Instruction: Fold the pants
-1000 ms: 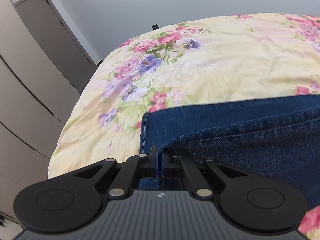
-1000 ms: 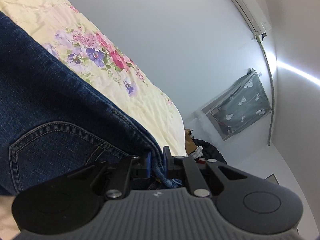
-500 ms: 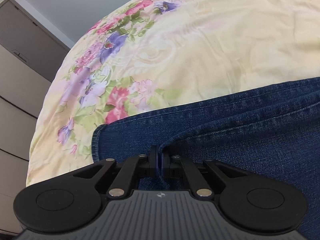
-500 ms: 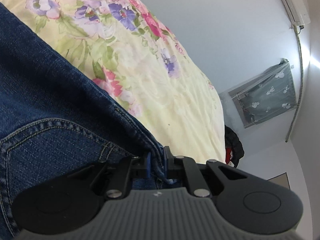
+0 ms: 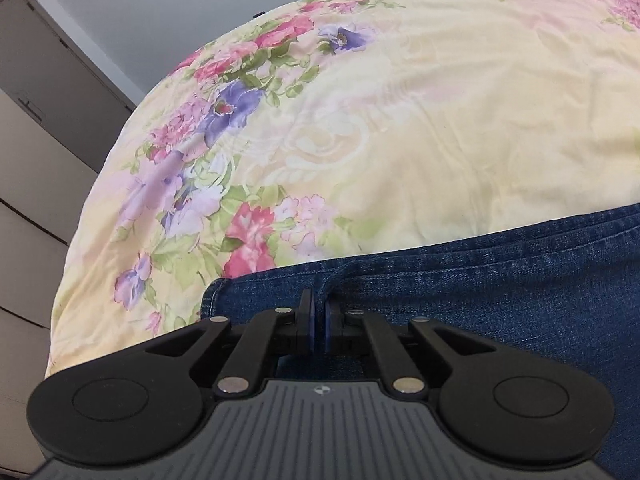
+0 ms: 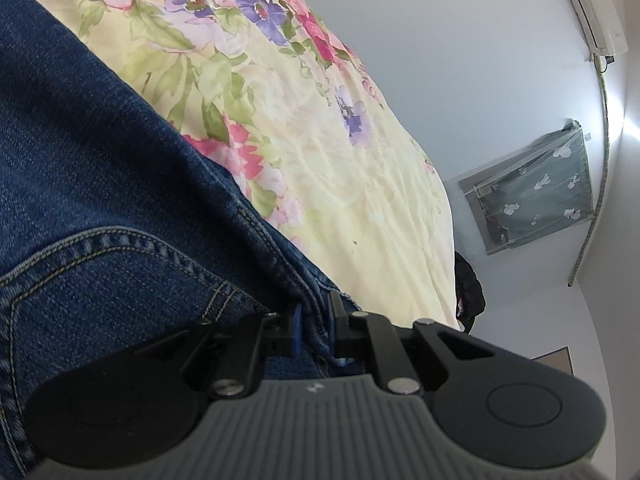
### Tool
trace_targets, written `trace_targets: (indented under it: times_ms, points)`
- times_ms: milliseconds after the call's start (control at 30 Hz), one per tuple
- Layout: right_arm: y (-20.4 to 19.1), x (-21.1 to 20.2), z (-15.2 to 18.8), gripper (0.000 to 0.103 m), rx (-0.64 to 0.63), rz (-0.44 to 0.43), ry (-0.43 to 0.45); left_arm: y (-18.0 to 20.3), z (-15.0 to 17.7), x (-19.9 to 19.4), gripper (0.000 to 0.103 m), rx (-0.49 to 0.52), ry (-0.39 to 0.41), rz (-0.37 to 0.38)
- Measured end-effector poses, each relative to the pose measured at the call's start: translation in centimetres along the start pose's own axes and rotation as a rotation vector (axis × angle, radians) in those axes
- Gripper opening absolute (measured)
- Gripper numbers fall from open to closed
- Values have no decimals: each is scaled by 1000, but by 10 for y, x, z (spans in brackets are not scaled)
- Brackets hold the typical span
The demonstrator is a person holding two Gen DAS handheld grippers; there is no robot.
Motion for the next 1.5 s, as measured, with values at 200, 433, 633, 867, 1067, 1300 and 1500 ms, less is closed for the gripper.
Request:
trace_targets:
  times_ms: [200, 433, 633, 867, 1067, 1300, 1500]
  points:
    - [0, 0, 0, 5, -6, -7, -1, -3, -3, 7, 15, -4, 16, -9]
    - [0, 0, 0, 5, -12, -1, -7, -92, 5, -8, 58, -260, 8, -136]
    - [6, -6, -2, 7, 10, 21, -23, -143, 49, -40, 58, -623, 63, 77]
    - [35, -46, -2, 36, 189, 7, -20, -146, 127, -52, 58, -971, 127, 341]
    - [29, -89, 25, 36, 171, -17, -30, -130, 158, -35, 42, -1110, 146, 493]
    - [26, -115, 59, 36, 130, -1, -74, -130, 137, -66, 9, -899, 263, 388]
    - [28, -114, 79, 36, 153, 14, -130, -124, 167, -25, 8, -851, 127, 290]
Point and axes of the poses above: each gripper's, at about its wrist camera, not at the fingertips, and x roughly the way its jaws point, y to its right, z to its underside, the point moved 10 cm from there along x, roughly the way its jaws point, and after that the axes turned 2 degrees about z, right-handed, at the moved point
